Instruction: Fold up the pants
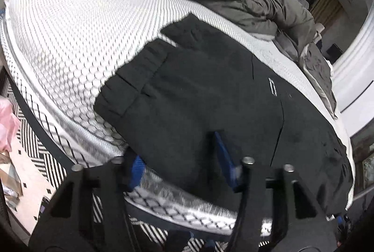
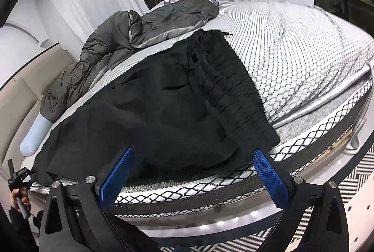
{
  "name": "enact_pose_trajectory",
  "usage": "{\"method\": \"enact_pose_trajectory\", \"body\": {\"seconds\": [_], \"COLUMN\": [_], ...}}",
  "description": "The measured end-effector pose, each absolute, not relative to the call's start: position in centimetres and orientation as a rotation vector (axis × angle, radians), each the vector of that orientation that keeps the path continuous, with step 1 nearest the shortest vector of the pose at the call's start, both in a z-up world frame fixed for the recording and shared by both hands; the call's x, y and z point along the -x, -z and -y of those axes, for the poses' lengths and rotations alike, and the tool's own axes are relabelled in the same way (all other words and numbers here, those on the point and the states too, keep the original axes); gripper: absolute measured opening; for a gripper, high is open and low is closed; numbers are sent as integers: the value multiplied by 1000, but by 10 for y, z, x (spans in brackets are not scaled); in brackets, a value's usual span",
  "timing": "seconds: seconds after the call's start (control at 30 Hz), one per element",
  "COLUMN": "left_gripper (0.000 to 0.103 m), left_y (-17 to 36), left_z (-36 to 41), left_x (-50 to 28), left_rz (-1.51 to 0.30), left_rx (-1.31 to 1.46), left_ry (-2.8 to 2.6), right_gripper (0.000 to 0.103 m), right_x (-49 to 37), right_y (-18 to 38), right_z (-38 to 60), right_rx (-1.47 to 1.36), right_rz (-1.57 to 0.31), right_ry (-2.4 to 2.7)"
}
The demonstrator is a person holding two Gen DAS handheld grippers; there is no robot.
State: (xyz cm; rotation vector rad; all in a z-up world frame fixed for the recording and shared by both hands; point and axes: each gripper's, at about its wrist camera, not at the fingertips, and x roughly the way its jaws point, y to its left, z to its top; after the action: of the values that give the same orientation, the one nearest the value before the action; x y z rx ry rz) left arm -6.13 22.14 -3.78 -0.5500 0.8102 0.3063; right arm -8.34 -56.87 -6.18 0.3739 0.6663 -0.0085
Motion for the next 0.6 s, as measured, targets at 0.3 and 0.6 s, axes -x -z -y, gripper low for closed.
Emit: {"method": "enact_pose_trajectory", "body": {"seconds": [0.3, 0.6], "left_gripper": [7, 0], "left_y": [17, -27], "left_z": [-225, -221], "left_x": [70, 103], "left_rz": [-739, -662], "left_rx": [518, 446], "left_ry": [-366, -337], "right_gripper": [103, 102], "right_x": [85, 85], "right_y": [74, 85], "right_z": [578, 605], "right_rx": [-492, -671], "right_rz": [-672, -609], "right_ry": [13, 2]}}
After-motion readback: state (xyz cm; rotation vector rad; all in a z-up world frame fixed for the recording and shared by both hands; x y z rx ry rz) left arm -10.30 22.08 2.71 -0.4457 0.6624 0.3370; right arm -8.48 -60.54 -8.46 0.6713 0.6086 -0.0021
